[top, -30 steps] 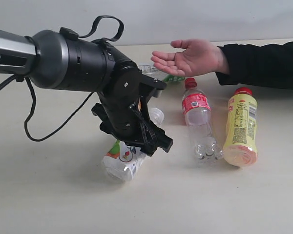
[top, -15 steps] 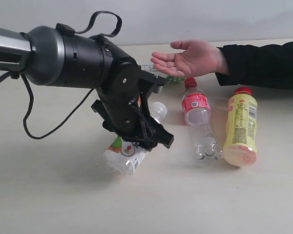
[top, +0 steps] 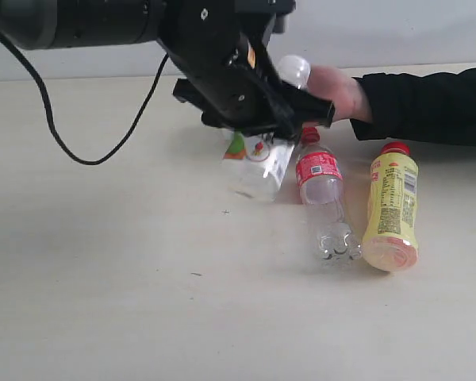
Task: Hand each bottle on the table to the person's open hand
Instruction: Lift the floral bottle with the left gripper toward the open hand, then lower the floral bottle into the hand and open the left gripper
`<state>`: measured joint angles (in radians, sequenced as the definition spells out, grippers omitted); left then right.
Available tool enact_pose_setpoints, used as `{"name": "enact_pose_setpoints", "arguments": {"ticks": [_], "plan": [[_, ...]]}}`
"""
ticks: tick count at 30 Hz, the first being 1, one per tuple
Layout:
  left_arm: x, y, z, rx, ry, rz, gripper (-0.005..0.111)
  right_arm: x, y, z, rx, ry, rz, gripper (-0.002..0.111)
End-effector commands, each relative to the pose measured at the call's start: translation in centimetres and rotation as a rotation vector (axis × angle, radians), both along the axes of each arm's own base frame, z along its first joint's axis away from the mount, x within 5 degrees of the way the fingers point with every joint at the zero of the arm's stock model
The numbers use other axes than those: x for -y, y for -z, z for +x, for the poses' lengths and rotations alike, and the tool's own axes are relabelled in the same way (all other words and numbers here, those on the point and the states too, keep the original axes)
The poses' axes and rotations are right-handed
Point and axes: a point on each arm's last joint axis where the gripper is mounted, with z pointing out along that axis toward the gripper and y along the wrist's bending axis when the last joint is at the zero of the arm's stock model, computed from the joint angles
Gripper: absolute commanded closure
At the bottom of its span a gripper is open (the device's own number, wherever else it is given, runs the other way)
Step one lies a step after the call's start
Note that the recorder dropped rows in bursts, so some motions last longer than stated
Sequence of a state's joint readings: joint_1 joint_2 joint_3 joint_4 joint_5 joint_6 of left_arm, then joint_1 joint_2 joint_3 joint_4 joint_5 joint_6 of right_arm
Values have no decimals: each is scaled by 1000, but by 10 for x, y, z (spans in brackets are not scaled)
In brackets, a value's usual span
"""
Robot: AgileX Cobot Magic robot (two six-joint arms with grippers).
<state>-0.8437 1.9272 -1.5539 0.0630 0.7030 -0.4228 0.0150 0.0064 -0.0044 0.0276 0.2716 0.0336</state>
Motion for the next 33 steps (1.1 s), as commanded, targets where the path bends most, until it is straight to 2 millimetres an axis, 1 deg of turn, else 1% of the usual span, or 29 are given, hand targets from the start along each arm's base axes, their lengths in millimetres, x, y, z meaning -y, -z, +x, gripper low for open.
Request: {"name": "enact_pose_setpoints", "arguments": {"ticks": [1,3,6,8,10,12,13,16,19,20,22,23,26,29,33], "plan": [[12,-36,7,63,-98,-208,107,0,1,0,6,5,-4,108],[16,-50,12,98,-124,-292,107,0,1,0,6,5,-4,108],[24,-63,18,129,-162,-413,107,0,1,0,6,5,-4,108],[29,-66,24,130,-187,-456,107,0,1,0,6,4,-6,108],[33,-62,31,127,-201,-466,107,0,1,0,6,4,-6,108],[37,-54,37,103,-230,-474,107,0,1,0,6,4,-6,108],[39,-45,46,87,-262,-480,107,0,1,0,6,5,-4,108],[38,-32,61,60,-320,-490,107,0,1,0,6,5,-4,108],[27,-12,81,-26,-478,-541,107,0,1,0,6,4,-6,108],[22,-2,90,-49,-515,-546,107,0,1,0,6,4,-6,108],[15,7,100,-60,-544,-544,107,0,1,0,6,4,-6,108],[13,11,102,-63,-547,-540,107,0,1,0,6,4,-6,108],[15,25,109,-171,-615,-640,107,0,1,0,6,4,-6,108],[17,31,113,-183,-578,-672,107,0,1,0,6,4,-6,108],[17,39,115,-216,-578,-683,107,0,1,0,6,4,-6,108]]}}
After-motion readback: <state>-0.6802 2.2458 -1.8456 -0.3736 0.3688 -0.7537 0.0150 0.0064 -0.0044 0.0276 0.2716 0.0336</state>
